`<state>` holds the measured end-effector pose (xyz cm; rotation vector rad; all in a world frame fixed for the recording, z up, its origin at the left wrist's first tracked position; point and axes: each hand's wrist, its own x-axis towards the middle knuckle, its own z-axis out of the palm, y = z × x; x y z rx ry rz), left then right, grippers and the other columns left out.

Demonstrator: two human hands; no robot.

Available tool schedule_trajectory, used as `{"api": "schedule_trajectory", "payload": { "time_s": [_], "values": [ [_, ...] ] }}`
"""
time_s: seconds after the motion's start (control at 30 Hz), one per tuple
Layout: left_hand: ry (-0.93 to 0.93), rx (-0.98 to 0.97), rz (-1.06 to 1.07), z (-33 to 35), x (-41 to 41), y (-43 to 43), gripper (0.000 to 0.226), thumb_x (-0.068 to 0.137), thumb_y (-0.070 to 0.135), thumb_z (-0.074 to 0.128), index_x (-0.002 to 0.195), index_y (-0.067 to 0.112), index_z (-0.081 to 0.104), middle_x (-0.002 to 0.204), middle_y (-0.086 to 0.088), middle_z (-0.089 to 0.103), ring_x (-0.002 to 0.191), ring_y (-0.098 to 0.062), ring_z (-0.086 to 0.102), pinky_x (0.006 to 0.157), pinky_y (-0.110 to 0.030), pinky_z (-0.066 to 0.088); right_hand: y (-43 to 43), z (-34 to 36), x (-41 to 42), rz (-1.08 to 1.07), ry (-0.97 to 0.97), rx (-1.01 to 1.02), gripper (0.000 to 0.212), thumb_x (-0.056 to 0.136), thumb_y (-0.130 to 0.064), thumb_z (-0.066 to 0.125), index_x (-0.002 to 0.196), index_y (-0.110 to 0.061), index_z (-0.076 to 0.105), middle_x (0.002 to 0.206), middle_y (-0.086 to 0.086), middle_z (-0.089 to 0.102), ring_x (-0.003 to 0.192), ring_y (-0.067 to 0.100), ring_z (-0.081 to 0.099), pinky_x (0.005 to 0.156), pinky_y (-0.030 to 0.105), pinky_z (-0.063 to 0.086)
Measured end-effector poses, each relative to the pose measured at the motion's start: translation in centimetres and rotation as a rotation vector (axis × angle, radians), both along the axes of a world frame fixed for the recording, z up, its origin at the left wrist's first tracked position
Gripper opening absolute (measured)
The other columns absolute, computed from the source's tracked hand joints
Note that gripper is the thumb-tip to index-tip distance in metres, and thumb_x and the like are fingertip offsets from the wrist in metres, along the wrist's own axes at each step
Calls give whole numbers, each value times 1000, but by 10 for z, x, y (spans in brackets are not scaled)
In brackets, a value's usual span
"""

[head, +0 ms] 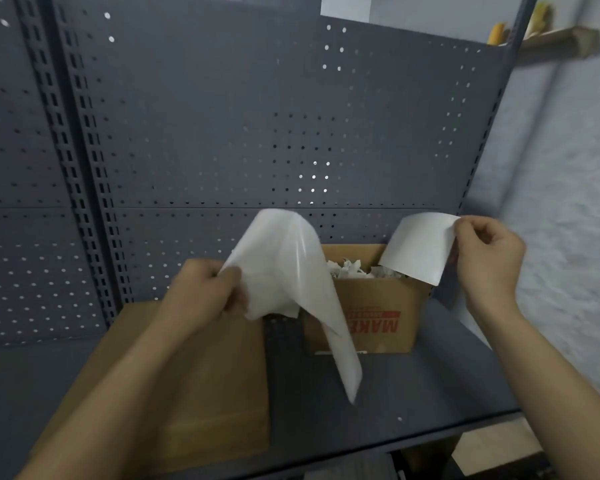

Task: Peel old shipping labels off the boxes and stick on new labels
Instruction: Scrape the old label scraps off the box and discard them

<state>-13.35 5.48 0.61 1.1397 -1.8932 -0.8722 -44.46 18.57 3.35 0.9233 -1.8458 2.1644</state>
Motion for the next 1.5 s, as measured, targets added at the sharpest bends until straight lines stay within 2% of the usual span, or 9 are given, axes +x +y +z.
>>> {"api": "schedule_trajectory", "payload": {
  "time_s": [0.2,0.6,0.73,0.8,0.87,1.03,1.2,1.4,1.5],
  "values": [
    [349,115,-65,38,-38,-3,24,99,13,50,92,-2,67,74,-11,74,51,-14,62,50,-21,51,17,-13,-13,-31,3,28,12,89,-13,59,86,-13,71,80,6,67,71,12,58,67,31,50],
    [474,47,-184,68,-134,-26,26,104,23,48,111,5,65,81,-3,71,55,-8,65,58,-23,55,53,-15,-24,-111,27,-7,15,89,-16,60,79,-22,69,75,-2,67,69,16,59,71,40,55],
    [385,18,-6,47,-159,-44,27,102,21,50,104,0,67,87,-12,69,56,-13,62,62,-30,61,58,-13,-23,-122,25,-6,15,90,-16,59,80,-22,69,78,-1,68,72,16,61,72,41,56],
    [285,-29,57,37,-167,-52,28,101,20,50,102,-3,67,90,-16,70,60,-17,65,51,-26,58,59,-11,-22,-124,13,-9,14,90,-15,59,82,-20,70,80,0,68,72,16,60,72,43,56],
    [93,-123,87,27,-172,-59,30,101,19,48,98,-5,66,86,-16,67,59,-19,63,43,-24,49,57,-10,-22,-122,7,-2,13,91,-15,59,85,-16,70,82,4,69,71,15,59,70,43,56],
    [-444,-386,75,10,-170,-53,16,97,7,48,81,5,51,77,-12,53,62,-21,49,52,-30,39,51,-5,-17,-91,9,-34,13,90,-14,60,82,-17,69,80,7,66,67,17,55,62,29,50],
    [-839,-587,74,4,-160,-42,10,94,1,54,101,6,57,87,-7,50,92,-29,63,68,-32,39,47,0,-15,-100,49,-33,11,91,-15,60,85,-14,70,83,13,67,67,17,56,61,30,51],
    [-878,-669,-58,2,-162,-48,21,89,8,64,110,10,62,106,-9,57,104,-31,58,76,-39,46,41,4,-12,-85,88,-34,11,92,-17,60,88,-13,70,80,8,66,67,16,56,60,26,50],
    [-792,-547,-170,4,-161,-53,20,91,8,52,110,10,57,105,-12,52,112,-36,51,85,-46,48,38,5,-9,-66,102,-37,11,93,-17,60,88,-12,69,77,4,64,66,14,56,57,19,48]
  ]
}}
